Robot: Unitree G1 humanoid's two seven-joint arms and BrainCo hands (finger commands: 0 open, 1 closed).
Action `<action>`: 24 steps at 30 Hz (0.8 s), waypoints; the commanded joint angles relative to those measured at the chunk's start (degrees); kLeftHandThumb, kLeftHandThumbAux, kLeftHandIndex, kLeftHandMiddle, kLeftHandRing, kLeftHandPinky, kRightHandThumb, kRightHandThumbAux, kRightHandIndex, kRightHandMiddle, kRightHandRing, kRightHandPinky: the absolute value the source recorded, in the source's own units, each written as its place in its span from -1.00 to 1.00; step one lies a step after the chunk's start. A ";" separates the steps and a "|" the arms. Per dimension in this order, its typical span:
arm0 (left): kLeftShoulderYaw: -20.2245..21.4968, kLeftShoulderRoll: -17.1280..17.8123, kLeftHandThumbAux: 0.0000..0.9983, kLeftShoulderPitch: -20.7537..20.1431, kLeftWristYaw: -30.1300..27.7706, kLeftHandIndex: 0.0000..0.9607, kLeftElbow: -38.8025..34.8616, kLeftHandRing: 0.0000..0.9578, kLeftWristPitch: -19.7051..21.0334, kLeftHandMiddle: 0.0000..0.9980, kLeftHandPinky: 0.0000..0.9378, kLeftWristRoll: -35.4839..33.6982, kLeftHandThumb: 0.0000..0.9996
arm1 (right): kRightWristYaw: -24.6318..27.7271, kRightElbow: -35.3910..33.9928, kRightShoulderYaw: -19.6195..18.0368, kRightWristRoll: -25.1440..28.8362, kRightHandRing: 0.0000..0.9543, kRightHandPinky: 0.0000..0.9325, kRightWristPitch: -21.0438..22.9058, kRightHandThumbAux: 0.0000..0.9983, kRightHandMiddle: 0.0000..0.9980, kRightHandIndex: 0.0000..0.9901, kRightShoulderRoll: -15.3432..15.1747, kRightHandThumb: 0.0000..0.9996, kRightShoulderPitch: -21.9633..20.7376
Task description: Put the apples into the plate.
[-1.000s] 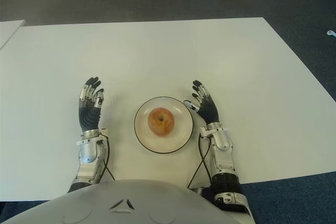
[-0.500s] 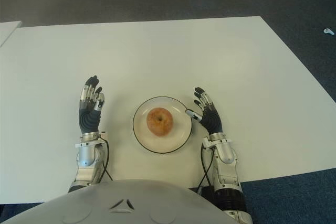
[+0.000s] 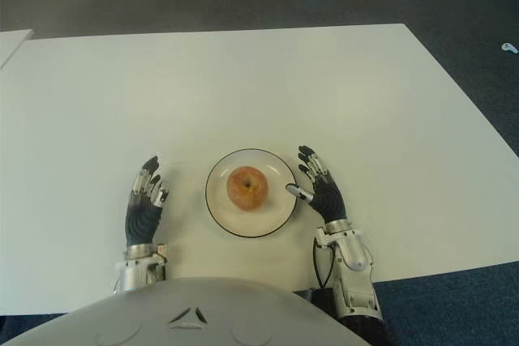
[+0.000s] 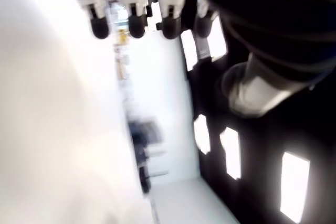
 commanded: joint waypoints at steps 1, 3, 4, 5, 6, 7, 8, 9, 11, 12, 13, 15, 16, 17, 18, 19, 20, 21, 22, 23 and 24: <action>-1.40 -0.60 0.01 3.92 -1.67 -1.00 -2.22 -1.00 7.13 -1.00 -1.00 -1.61 -0.81 | -0.02 -2.72 1.10 0.59 -1.00 -1.00 5.89 0.35 -1.00 -1.00 -0.21 -0.76 2.72; -2.14 -0.40 0.03 4.64 -2.94 -0.98 -3.62 -1.00 8.63 -0.99 -1.00 -3.73 -0.81 | -0.11 -4.00 1.28 1.25 -1.00 -1.00 7.74 0.35 -1.00 -1.00 -0.02 -0.76 3.12; -2.44 -0.28 0.03 4.85 -3.38 -0.98 -4.13 -1.00 9.13 -0.99 -1.00 -4.51 -0.81 | -0.18 -4.44 1.36 1.49 -1.00 -1.00 8.51 0.35 -1.00 -1.00 0.07 -0.76 3.19; -2.66 -0.17 0.04 5.00 -3.67 -0.97 -4.54 -1.00 9.56 -0.98 -1.00 -5.05 -0.80 | -0.23 -4.79 1.40 1.64 -1.00 -1.00 9.12 0.35 -1.00 -1.00 0.11 -0.76 3.23; -2.92 -0.11 0.04 5.04 -3.82 -0.97 -4.85 -1.00 9.60 -0.98 -1.00 -5.36 -0.80 | -0.48 -4.59 1.59 1.69 -1.00 -1.00 9.85 0.35 -1.00 -1.00 0.43 -0.75 2.83; -3.12 -0.05 0.05 5.12 -3.93 -0.97 -5.11 -1.00 9.64 -0.98 -1.00 -5.59 -0.80 | -0.65 -4.49 1.74 1.73 -1.00 -1.00 10.40 0.35 -1.00 -1.00 0.65 -0.74 2.58; -3.27 -0.01 0.05 5.15 -3.95 -0.97 -5.33 -1.00 9.79 -0.97 -1.00 -5.65 -0.80 | -0.81 -4.39 1.84 1.77 -1.00 -1.00 10.80 0.34 -1.00 -1.00 0.80 -0.73 2.39; -3.38 0.05 0.06 5.17 -3.96 -0.96 -5.50 -1.00 9.94 -0.97 -1.00 -5.72 -0.80 | -0.92 -4.37 1.90 1.81 -1.00 -1.00 11.07 0.34 -1.00 -1.00 0.87 -0.73 2.30; -3.47 0.19 0.05 4.91 -3.82 -0.97 -5.52 -1.00 10.51 -0.98 -1.00 -5.56 -0.80 | -1.07 -4.46 1.91 1.72 -1.00 -1.00 11.23 0.34 -1.00 -1.00 0.85 -0.72 2.33; -3.47 0.41 0.05 4.71 -3.86 -0.97 -5.34 -1.00 10.68 -0.98 -1.00 -5.57 -0.81 | -1.19 -4.32 1.97 1.45 -1.00 -1.00 11.07 0.33 -1.00 -1.00 0.84 -0.72 2.29; -3.49 0.58 0.05 4.58 -3.89 -0.97 -5.23 -1.00 10.81 -0.98 -1.00 -5.60 -0.81 | -1.28 -4.23 2.02 1.25 -1.00 -1.00 10.96 0.33 -1.00 -1.00 0.84 -0.71 2.25; -3.65 1.06 0.05 4.49 -4.41 -0.98 -5.33 -1.00 11.76 -0.98 -1.00 -5.78 -0.81 | -1.50 -3.66 2.17 0.64 -1.00 -1.00 10.38 0.31 -1.00 -1.00 0.81 -0.70 1.97; -3.74 1.22 0.05 4.49 -4.62 -0.98 -5.42 -1.00 12.19 -0.98 -1.00 -5.86 -0.81 | -1.59 -3.42 2.23 0.43 -1.00 -1.00 10.12 0.31 -1.00 -1.00 0.81 -0.70 1.84; -3.80 1.33 0.05 4.49 -4.74 -0.99 -5.50 -1.00 12.47 -0.99 -1.00 -5.92 -0.81 | -1.66 -3.26 2.26 0.30 -1.00 -1.00 9.96 0.30 -1.00 -1.00 0.81 -0.70 1.76; -3.89 1.44 0.05 4.54 -4.95 -0.99 -5.65 -1.00 12.81 -0.99 -1.00 -6.07 -0.81 | -1.72 -3.08 2.28 0.22 -1.00 -1.00 9.82 0.30 -1.00 -1.00 0.82 -0.70 1.67; -3.96 1.52 0.05 4.58 -5.07 -1.00 -5.78 -1.00 13.04 -0.99 -1.00 -6.18 -0.81 | -1.77 -2.97 2.31 0.21 -1.00 -1.00 9.76 0.30 -1.00 -1.00 0.81 -0.70 1.62; -4.02 1.60 0.05 4.61 -5.14 -1.00 -5.88 -1.00 13.21 -0.99 -1.00 -6.27 -0.81 | -1.81 -2.89 2.32 0.19 -1.00 -1.00 9.71 0.30 -1.00 -1.00 0.81 -0.70 1.59; -4.25 1.91 0.05 4.73 -5.67 -1.00 -6.06 -1.00 13.65 -0.99 -1.00 -6.58 -0.81 | -1.87 -2.60 2.32 0.32 -1.00 -1.00 9.79 0.30 -1.00 -1.00 0.93 -0.70 1.53; -4.42 2.14 0.04 4.82 -6.02 -1.00 -6.18 -1.00 13.96 -1.00 -1.00 -6.80 -0.83 | -1.91 -2.39 2.31 0.42 -1.00 -1.00 9.85 0.31 -1.00 -1.00 1.01 -0.70 1.50; -4.61 2.43 0.03 4.88 -6.51 -1.00 -6.36 -1.00 14.48 -1.00 -1.00 -7.16 -0.83 | -1.93 -1.98 2.29 0.62 -1.00 -1.00 9.92 0.31 -1.00 -1.00 1.17 -0.70 1.40; -4.74 2.62 0.02 4.93 -6.82 -1.00 -6.50 -1.00 14.85 -1.00 -1.00 -7.42 -0.84 | -1.95 -1.70 2.27 0.76 -1.00 -1.00 9.95 0.31 -1.00 -1.00 1.26 -0.70 1.33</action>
